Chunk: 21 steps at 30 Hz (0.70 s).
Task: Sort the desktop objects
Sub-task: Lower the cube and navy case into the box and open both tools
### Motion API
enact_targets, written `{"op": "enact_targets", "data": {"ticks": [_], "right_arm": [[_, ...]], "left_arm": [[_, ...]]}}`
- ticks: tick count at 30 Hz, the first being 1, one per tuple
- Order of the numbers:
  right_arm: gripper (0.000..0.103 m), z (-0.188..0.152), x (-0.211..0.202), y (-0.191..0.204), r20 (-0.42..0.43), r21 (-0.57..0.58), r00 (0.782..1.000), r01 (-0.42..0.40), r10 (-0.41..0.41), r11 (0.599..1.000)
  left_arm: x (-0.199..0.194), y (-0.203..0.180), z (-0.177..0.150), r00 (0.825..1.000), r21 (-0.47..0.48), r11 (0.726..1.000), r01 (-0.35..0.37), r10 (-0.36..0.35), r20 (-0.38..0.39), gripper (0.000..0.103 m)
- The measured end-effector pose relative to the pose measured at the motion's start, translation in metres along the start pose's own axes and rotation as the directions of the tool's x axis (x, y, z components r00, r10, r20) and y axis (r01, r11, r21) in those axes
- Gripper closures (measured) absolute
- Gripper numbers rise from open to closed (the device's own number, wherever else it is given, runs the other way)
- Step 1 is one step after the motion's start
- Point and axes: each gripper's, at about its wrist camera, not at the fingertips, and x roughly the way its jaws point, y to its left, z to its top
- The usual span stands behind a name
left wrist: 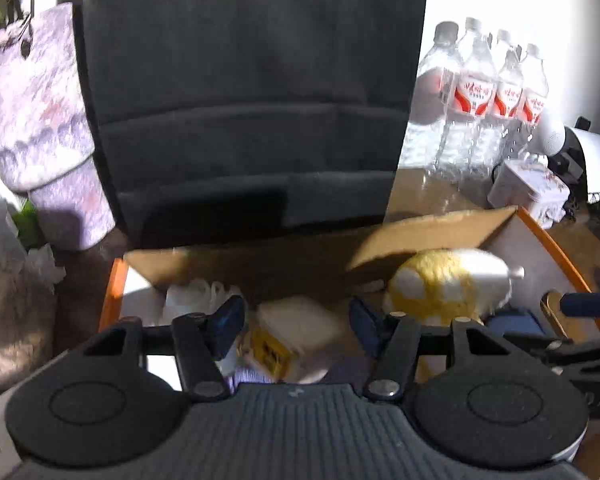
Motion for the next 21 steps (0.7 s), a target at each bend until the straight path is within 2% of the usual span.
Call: {"op": "enact_targets", "data": {"ticks": [1,3,5,7,9,12,14,16,18,21], "right_arm": [[0.030,0.006,0.000,0.002,0.016,-0.001,1.000,-0.020,0.020,1.000],[0.026,0.014,0.001,0.006,0.038,0.011,0.998,-0.054,0.054,0.998],[0.023,0.017,0.004,0.010,0.053,0.014,0.996,-0.066,0.065,0.998],[0.023,0.018,0.007,0.012,0.067,0.021,0.996,-0.066,0.064,0.998],[0.023,0.014,0.005,0.011,0.084,0.041,0.994,-0.077,0.074,0.996],[0.023,0.000,-0.011,0.007,0.156,0.068,0.984,-0.098,0.086,0.993],[0.022,-0.014,-0.029,0.004,0.227,0.089,0.973,-0.072,0.050,0.993],[0.022,-0.031,-0.047,0.004,0.283,0.109,0.959,-0.052,0.019,0.993],[0.021,-0.048,-0.063,0.005,0.308,0.115,0.951,-0.055,0.017,0.992],[0.020,-0.083,-0.090,0.010,0.314,0.112,0.949,-0.070,0.032,0.991]], "left_arm": [[-0.001,0.000,0.002,1.000,-0.005,1.000,-0.001,0.001,0.013,0.031],[-0.006,0.002,0.007,1.000,-0.018,1.000,0.010,-0.009,0.026,0.020],[-0.014,0.005,0.009,0.999,-0.024,1.000,0.005,-0.004,0.052,0.025],[-0.024,0.010,0.010,0.997,-0.027,0.999,-0.025,0.027,0.070,0.023],[-0.034,0.016,0.009,0.997,-0.038,0.999,-0.007,0.010,0.078,0.020],[-0.054,0.021,0.004,0.993,-0.065,0.998,-0.026,0.033,0.110,0.015],[-0.071,0.020,-0.005,0.990,-0.081,0.995,-0.066,0.076,0.122,0.011],[-0.094,0.017,-0.024,0.979,-0.100,0.991,-0.093,0.109,0.173,0.002],[-0.122,0.013,-0.047,0.960,-0.123,0.984,-0.125,0.152,0.237,0.002],[-0.156,0.008,-0.081,0.942,-0.154,0.978,-0.139,0.178,0.284,0.001]]}}
